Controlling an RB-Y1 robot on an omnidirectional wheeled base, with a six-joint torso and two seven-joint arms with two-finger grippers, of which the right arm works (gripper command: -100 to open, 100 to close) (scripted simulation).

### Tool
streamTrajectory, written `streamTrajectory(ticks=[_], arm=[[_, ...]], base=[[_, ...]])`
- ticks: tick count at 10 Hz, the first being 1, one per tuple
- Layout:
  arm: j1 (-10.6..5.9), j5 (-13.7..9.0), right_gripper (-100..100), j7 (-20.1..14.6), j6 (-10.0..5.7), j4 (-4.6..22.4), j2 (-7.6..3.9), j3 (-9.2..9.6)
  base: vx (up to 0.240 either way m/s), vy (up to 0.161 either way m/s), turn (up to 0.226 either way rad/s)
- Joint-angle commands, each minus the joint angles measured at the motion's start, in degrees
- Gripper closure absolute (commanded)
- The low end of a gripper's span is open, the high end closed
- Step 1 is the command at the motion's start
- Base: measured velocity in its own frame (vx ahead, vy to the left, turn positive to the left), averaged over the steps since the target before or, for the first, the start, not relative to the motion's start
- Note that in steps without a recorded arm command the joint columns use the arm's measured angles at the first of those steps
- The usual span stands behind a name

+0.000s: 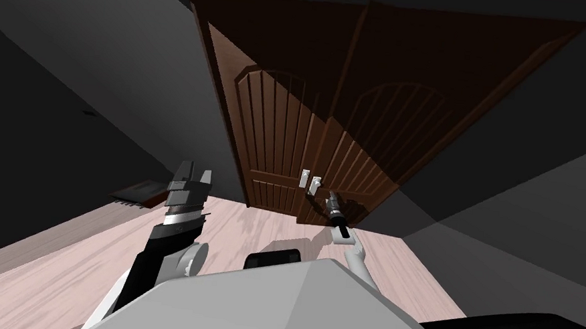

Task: Pull the door open

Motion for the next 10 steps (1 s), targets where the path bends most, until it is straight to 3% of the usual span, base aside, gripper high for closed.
streamTrajectory(ticks=[1,4,6,7,8,10], arm=[[-0.19,-0.1,-100,0.5,-0.21,0.8,0.12,-0.63],[-1.24,-0.1,-100,1.0,-0.47,1.3,0.53,-0.57],[-2.48,0.1,-100,1.1,-0.7,1.0,1.06,0.24],[-2.2,0.0,-100,1.0,-0.63,1.2,0.79,-0.01],[-2.2,0.0,100,1.0,-0.63,1.2,0.79,-0.01],[-2.2,0.0,100,1.0,-0.63,1.2,0.79,-0.01]], base=[[0.151,-0.118,-0.006],[0.189,-0.044,0.047],[0.247,0.112,0.132],[0.128,0.071,0.013],[-0.017,-0.01,-0.018],[-0.048,-0.02,0.018]])
